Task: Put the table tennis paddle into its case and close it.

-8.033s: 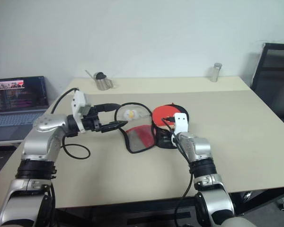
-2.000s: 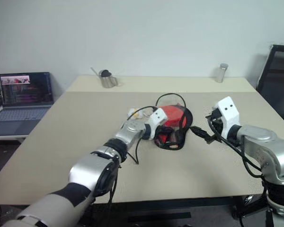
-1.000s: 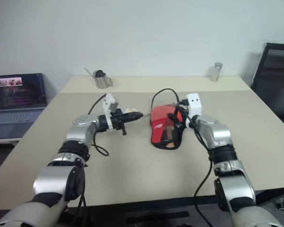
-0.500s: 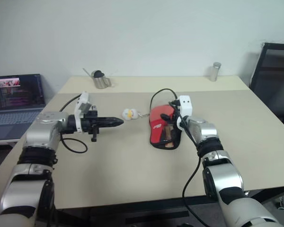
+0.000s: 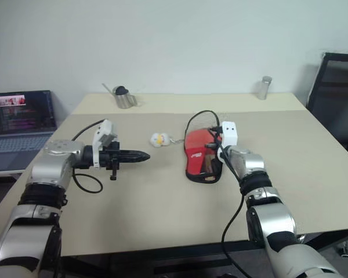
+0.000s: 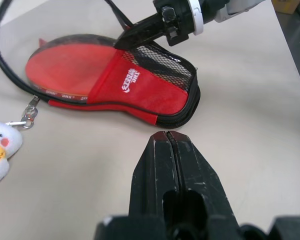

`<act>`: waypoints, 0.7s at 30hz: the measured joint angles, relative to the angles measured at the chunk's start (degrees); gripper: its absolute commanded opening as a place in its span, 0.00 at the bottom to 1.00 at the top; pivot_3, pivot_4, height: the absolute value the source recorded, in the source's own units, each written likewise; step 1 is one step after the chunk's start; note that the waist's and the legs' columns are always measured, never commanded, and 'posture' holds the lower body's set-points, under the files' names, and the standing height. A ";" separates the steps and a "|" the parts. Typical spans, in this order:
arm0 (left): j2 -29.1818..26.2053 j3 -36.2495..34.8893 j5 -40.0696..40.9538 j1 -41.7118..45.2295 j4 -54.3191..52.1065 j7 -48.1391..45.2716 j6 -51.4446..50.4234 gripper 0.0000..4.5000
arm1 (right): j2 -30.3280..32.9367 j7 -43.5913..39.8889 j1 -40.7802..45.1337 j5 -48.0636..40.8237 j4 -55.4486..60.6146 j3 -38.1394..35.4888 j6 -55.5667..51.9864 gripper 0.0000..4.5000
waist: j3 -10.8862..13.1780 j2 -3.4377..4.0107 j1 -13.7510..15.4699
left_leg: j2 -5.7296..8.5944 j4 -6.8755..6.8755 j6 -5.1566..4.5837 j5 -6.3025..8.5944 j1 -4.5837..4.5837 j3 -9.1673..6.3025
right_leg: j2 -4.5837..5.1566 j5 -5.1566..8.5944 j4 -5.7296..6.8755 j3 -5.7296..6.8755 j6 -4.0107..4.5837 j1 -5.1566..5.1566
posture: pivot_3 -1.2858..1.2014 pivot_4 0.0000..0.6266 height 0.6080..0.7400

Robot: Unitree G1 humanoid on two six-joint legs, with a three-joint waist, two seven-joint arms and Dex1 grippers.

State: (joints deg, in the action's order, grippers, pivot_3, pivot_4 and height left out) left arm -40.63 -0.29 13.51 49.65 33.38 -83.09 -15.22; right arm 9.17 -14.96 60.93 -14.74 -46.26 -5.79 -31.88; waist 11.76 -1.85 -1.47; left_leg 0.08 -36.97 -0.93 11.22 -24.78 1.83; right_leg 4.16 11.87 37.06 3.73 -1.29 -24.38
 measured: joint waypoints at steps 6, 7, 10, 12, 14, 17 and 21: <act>-0.15 0.74 -0.89 -0.76 -0.06 0.28 1.07 0.00 | 2.77 2.09 -5.47 -0.05 8.84 -1.01 -6.74 0.00 | 0.00 0.00 0.32 | 0.01 0.00 0.00 0.00 -0.01 -0.01 | 0.01 0.00 0.00 0.00 0.00 0.00 | 0.52 0.24 1.00; -0.15 0.99 -0.99 -0.79 -0.06 0.33 1.20 0.00 | 2.99 2.43 -6.04 -0.07 9.97 -1.20 -7.54 0.00 | 0.00 0.00 0.35 | 0.01 0.00 0.00 0.00 -0.01 -0.02 | 0.01 0.00 0.00 0.01 0.00 0.00 | 0.52 0.24 1.00; -0.12 1.34 -1.12 -0.87 -0.06 0.57 1.99 0.00 | 3.20 2.81 -7.51 -0.09 13.09 -1.54 -9.92 0.00 | 0.00 0.00 0.34 | 0.01 0.00 0.00 0.00 0.00 -0.01 | 0.01 0.00 0.00 0.01 0.00 0.00 | 0.52 0.24 1.00; -0.11 1.77 -1.15 -0.87 -0.05 0.95 2.17 0.00 | 2.92 3.25 -7.67 -0.09 13.37 -1.81 -10.43 0.00 | 0.00 0.00 0.35 | 0.01 0.00 0.00 0.00 0.00 -0.02 | 0.01 0.00 0.00 0.02 0.00 0.00 | 0.52 0.24 1.00; -0.02 2.24 -1.19 -0.88 -0.04 1.11 2.27 0.00 | 2.67 3.70 -7.66 -0.02 13.36 -1.86 -10.60 0.00 | 0.00 0.00 0.35 | 0.01 0.00 0.00 0.00 0.00 0.00 | 0.01 0.01 -0.01 0.02 0.00 0.00 | 0.52 0.24 1.00; 0.08 2.29 -1.22 -0.87 -0.01 1.22 2.77 0.00 | 2.52 3.95 -7.66 0.19 13.24 -1.84 -10.19 0.06 | 0.00 0.00 0.34 | 0.01 0.00 0.00 0.00 -0.01 0.00 | 0.01 0.00 -0.01 0.03 -0.01 0.00 | 0.52 0.24 1.00; 0.05 2.30 -1.27 -1.06 -0.02 1.25 3.15 0.00 | 2.48 4.60 -7.82 0.34 13.42 -1.85 -9.93 0.25 | 0.00 0.00 0.32 | 0.01 0.00 0.00 0.00 0.00 0.00 | 0.01 0.01 -0.01 0.03 -0.01 0.00 | 0.52 0.24 1.00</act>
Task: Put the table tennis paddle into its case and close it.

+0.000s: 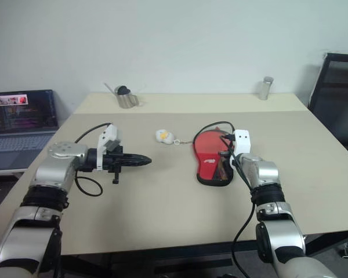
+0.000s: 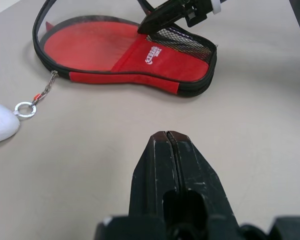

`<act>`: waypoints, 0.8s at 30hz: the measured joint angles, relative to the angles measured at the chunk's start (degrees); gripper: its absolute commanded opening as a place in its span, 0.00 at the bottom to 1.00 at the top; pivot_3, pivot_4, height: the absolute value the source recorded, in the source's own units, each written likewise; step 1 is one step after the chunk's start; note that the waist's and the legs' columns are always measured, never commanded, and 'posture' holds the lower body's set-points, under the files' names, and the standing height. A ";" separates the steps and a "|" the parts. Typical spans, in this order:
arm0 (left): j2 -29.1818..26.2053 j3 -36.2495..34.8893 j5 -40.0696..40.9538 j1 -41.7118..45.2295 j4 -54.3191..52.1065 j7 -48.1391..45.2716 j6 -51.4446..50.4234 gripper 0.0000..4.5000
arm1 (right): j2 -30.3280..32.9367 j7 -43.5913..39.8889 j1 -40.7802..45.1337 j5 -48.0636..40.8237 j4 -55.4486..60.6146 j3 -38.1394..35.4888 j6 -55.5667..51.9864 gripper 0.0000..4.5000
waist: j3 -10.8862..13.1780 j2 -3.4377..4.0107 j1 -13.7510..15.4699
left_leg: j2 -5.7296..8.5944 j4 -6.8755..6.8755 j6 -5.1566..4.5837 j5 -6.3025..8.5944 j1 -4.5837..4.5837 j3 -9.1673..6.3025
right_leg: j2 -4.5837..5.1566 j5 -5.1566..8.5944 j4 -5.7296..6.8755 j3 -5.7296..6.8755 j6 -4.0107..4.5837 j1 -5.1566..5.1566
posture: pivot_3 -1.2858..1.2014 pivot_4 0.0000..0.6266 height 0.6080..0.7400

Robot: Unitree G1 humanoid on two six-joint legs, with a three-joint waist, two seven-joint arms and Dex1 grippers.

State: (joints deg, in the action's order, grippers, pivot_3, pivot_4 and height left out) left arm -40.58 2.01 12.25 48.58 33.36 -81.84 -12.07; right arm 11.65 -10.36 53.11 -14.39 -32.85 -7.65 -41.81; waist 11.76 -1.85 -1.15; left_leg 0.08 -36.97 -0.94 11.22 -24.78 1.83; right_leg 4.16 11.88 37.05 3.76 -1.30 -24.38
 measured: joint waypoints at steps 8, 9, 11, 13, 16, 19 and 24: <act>-0.14 0.00 0.23 -2.01 -1.68 0.12 -0.51 0.00 | 3.65 -1.65 -1.69 1.94 4.53 1.46 -2.33 0.53 | 0.00 0.00 -0.18 | -0.01 0.00 0.00 0.00 0.00 0.00 | 0.00 0.00 0.00 -0.01 0.00 -0.01 | 0.52 0.24 1.00; -0.17 -0.04 0.37 -2.22 -2.29 0.18 -0.89 0.00 | 4.42 -2.33 -2.26 1.86 6.36 1.59 -3.20 0.53 | 0.00 0.00 -0.21 | -0.02 0.00 0.00 0.00 0.00 -0.01 | -0.01 0.00 0.00 -0.01 0.00 -0.01 | 0.52 0.24 1.00; -0.20 -0.09 0.54 -2.86 -3.31 0.33 -1.36 0.00 | 5.80 -3.94 -3.49 1.50 9.13 1.67 -5.07 0.53 | 0.00 0.00 -0.24 | -0.02 0.01 0.00 0.00 0.00 -0.01 | -0.01 0.01 0.00 -0.01 0.00 -0.01 | 0.52 0.24 1.00; -0.21 -0.10 0.68 -3.68 -3.83 0.60 -1.74 0.00 | 7.48 -5.94 -5.14 0.52 11.57 1.57 -7.46 0.53 | 0.00 0.00 -0.25 | -0.03 0.00 0.00 0.00 0.00 0.00 | -0.01 0.01 -0.01 -0.01 0.00 0.00 | 0.52 0.24 1.00; -0.31 -0.12 0.75 -4.51 -4.25 1.16 -2.44 0.00 | 8.10 -8.28 -7.07 -0.98 13.23 1.10 -9.65 0.53 | 0.00 -0.01 -0.35 | -0.05 -0.01 0.00 0.00 0.00 0.00 | -0.02 0.01 -0.01 -0.01 0.00 0.00 | 0.52 0.24 1.00; -0.31 -0.12 0.83 -4.64 -4.65 1.28 -2.55 0.00 | 7.57 -9.39 -8.02 -2.22 13.51 0.95 -10.11 0.66 | 0.00 0.00 -0.36 | -0.05 -0.01 0.00 0.00 0.01 0.01 | -0.03 0.01 0.00 0.00 -0.02 -0.01 | 0.52 0.24 1.00; -0.30 -0.12 0.93 -4.61 -4.70 1.27 -2.65 0.00 | 6.52 -9.40 -7.77 -2.60 13.28 0.69 -9.23 0.98 | 0.00 0.00 -0.37 | -0.05 0.00 0.00 0.00 0.01 0.02 | -0.03 0.02 -0.01 0.00 -0.02 -0.01 | 0.52 0.24 1.00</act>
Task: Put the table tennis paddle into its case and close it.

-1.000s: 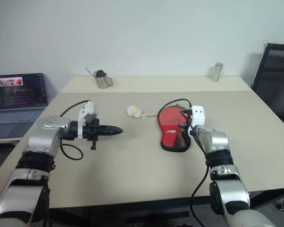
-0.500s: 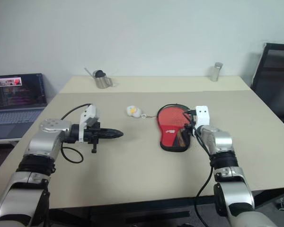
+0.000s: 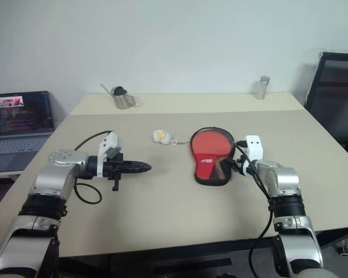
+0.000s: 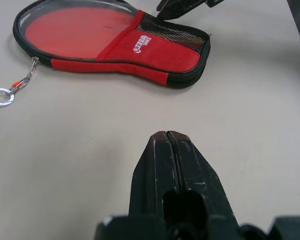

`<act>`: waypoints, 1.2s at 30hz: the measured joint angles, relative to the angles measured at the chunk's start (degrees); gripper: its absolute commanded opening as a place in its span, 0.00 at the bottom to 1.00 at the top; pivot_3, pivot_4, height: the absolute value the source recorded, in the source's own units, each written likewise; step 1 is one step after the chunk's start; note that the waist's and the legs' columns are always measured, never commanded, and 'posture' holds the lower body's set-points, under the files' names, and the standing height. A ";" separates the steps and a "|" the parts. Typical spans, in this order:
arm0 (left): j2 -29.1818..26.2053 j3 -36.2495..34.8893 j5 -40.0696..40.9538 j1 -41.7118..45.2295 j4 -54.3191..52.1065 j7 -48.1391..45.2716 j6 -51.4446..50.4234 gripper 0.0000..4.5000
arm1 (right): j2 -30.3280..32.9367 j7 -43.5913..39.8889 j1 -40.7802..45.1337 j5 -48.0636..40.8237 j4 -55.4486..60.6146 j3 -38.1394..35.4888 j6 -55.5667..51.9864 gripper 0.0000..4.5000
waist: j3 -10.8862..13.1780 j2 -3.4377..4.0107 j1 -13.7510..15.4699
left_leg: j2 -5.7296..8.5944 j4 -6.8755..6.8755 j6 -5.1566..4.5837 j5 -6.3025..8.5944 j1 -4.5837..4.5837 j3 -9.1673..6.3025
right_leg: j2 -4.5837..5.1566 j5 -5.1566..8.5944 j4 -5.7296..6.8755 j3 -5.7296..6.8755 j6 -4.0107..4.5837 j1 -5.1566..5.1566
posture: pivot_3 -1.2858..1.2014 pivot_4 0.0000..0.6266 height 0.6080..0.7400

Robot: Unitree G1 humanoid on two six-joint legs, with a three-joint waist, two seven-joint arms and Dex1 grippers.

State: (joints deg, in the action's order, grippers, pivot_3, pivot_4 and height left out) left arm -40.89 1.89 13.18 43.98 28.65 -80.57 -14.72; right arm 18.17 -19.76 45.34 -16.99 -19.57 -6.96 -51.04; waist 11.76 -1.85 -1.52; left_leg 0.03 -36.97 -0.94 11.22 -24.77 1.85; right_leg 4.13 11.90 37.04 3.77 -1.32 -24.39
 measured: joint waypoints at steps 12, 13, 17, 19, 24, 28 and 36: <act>0.01 0.00 0.40 0.21 -0.04 -0.02 -0.38 0.00 | -0.44 -1.33 3.64 2.04 -13.34 0.54 8.72 0.98 | 0.00 0.00 -0.07 | 0.00 0.00 0.00 0.00 0.00 0.02 | 0.00 0.00 -0.01 0.00 0.00 0.00 | 0.52 0.24 1.00; 0.01 0.00 0.40 0.21 -0.04 -0.01 -0.38 0.00 | -0.43 -1.70 4.02 2.50 -14.67 0.97 10.16 0.98 | 0.00 0.00 -0.08 | 0.00 0.00 0.00 0.00 0.00 0.02 | -0.01 0.00 -0.01 0.00 0.01 0.00 | 0.52 0.24 1.00; 0.00 0.01 0.40 0.22 -0.12 0.01 -0.38 0.00 | -0.73 -3.16 5.36 4.18 -18.17 2.18 13.89 0.98 | 0.00 0.00 -0.11 | 0.00 -0.01 0.00 0.00 0.01 0.02 | -0.01 -0.01 0.01 -0.01 0.01 0.00 | 0.52 0.24 1.00; 0.00 0.01 0.40 0.22 -0.16 0.01 -0.37 0.00 | -1.13 -4.16 6.11 4.67 -19.56 2.78 14.99 0.98 | 0.00 0.00 -0.18 | -0.02 -0.01 0.00 0.00 0.02 0.03 | -0.02 -0.01 0.01 -0.02 0.01 0.00 | 0.52 0.24 1.00; 0.01 0.02 0.40 0.22 -0.39 0.07 -0.30 0.00 | -1.92 -5.77 8.31 5.46 -23.27 3.64 15.78 0.86 | -0.02 0.00 -0.45 | -0.10 0.00 0.00 0.00 0.08 0.10 | -0.08 -0.01 0.02 -0.05 0.02 0.01 | 0.52 0.24 1.00; 0.01 0.02 0.40 0.21 -0.73 0.11 -0.26 0.00 | -2.63 -6.55 9.47 5.47 -24.84 3.61 15.76 0.55 | -0.04 -0.01 -0.45 | -0.18 -0.01 0.00 0.00 0.13 0.12 | -0.13 -0.01 0.05 -0.05 0.02 0.03 | 0.52 0.24 1.00; -0.65 -0.03 0.71 -0.96 -2.18 -0.15 -0.68 0.00 | -3.20 -7.84 9.29 4.35 -24.90 2.44 14.55 0.06 | -0.06 -0.01 -0.44 | -0.22 -0.01 0.00 0.00 0.30 0.17 | -0.13 0.00 0.03 -0.11 0.01 0.17 | 0.52 0.24 1.00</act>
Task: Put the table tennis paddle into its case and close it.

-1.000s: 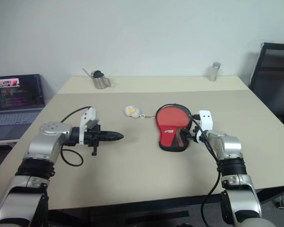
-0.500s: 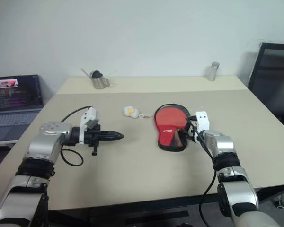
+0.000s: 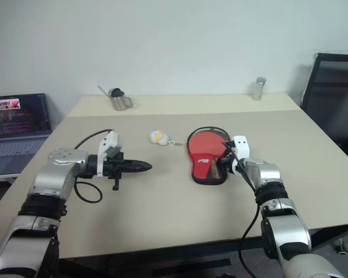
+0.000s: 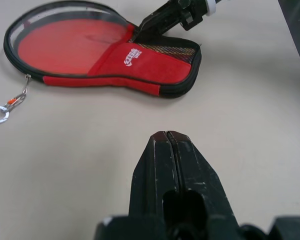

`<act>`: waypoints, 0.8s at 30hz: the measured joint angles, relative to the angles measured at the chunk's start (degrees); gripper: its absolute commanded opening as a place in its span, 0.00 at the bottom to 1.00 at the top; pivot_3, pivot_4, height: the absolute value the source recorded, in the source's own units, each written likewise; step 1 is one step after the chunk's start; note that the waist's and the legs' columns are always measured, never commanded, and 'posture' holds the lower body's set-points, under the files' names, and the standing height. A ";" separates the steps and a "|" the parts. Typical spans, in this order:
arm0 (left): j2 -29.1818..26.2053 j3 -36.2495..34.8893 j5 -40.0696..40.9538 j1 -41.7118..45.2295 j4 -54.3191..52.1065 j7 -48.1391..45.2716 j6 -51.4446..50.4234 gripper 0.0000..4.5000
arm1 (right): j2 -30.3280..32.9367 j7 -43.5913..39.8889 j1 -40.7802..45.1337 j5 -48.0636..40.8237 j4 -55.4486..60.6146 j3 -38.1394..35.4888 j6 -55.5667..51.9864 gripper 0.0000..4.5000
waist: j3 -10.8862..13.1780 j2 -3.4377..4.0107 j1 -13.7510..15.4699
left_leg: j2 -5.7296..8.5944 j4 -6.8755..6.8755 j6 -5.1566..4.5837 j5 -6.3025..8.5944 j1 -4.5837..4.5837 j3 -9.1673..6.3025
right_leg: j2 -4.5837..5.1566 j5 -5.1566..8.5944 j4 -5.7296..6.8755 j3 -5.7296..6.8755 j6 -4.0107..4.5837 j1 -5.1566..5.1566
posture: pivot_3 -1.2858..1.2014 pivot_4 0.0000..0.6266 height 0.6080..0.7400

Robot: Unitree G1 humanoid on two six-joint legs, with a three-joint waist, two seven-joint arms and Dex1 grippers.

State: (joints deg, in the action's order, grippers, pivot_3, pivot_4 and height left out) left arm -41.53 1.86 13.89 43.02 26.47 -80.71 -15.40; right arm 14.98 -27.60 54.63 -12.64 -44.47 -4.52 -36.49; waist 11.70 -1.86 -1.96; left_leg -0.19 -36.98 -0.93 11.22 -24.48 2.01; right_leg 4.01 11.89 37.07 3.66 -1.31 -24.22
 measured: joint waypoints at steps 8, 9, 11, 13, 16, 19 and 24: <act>-2.35 -0.07 2.84 -5.46 -4.48 -2.66 -1.63 0.00 | -0.57 -3.66 -5.23 -3.09 13.93 0.82 -10.90 0.00 | 0.01 0.02 0.01 | -0.26 0.07 0.15 0.09 -0.09 0.00 | -0.06 -0.01 -0.03 -0.02 0.16 -0.15 | 0.52 0.24 1.00; -2.45 -0.07 3.05 -5.95 -5.09 -2.80 -1.66 0.00 | -0.68 -3.93 -5.88 -3.69 16.04 1.31 -12.56 0.00 | 0.01 0.02 0.01 | -0.28 0.07 0.17 0.10 -0.10 0.00 | -0.08 -0.01 -0.03 -0.01 0.16 -0.17 | 0.52 0.24 1.00; -2.85 -0.05 3.47 -6.80 -6.63 -3.51 -1.64 0.00 | -1.22 -4.59 -7.21 -4.63 19.94 1.65 -15.79 0.00 | 0.02 0.02 0.04 | -0.32 0.07 0.20 0.12 -0.13 -0.02 | -0.16 0.00 -0.04 0.00 0.18 -0.19 | 0.52 0.24 1.00; -3.78 -0.05 3.89 -7.33 -7.78 -3.81 -1.62 0.00 | -1.39 -4.79 -8.66 -5.80 24.03 2.23 -18.67 0.00 | 0.02 0.02 0.09 | -0.33 0.06 0.20 0.13 -0.15 -0.03 | -0.32 0.02 -0.06 0.00 0.17 -0.20 | 0.52 0.24 1.00; -4.92 -0.07 4.14 -8.77 -9.43 -4.01 -1.58 0.00 | -1.92 -3.19 -10.82 -6.87 30.27 2.12 -23.07 0.00 | 0.02 0.02 0.16 | -0.32 0.05 0.22 0.14 -0.17 -0.02 | -0.31 0.06 -0.10 -0.01 0.11 -0.20 | 0.52 0.24 1.00; -5.56 -0.08 4.57 -11.54 -11.56 -4.13 -1.63 0.00 | -2.96 0.65 -13.75 -8.02 36.97 0.53 -27.89 0.00 | 0.02 0.02 0.28 | -0.33 0.05 0.24 0.15 -0.20 -0.05 | -0.23 0.06 -0.12 -0.05 0.15 -0.21 | 0.52 0.24 1.00; -5.93 -0.18 6.47 -15.11 -16.40 -3.88 -2.28 0.00 | -6.40 7.72 -20.40 -9.66 49.95 -3.89 -37.90 0.00 | 0.01 0.02 0.53 | -0.34 0.06 0.27 0.17 -0.26 -0.13 | -0.07 0.13 -0.12 -0.01 0.26 -0.23 | 0.52 0.24 1.00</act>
State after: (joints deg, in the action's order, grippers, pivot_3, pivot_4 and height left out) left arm -47.47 1.68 20.35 27.91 10.07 -84.59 -17.68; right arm 8.58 -19.88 34.23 -22.30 5.49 -8.40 -74.40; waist 11.71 -1.83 -1.44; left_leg -0.53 -36.92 -0.66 11.39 -24.73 1.88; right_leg 3.94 12.03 36.95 3.65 -1.05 -24.45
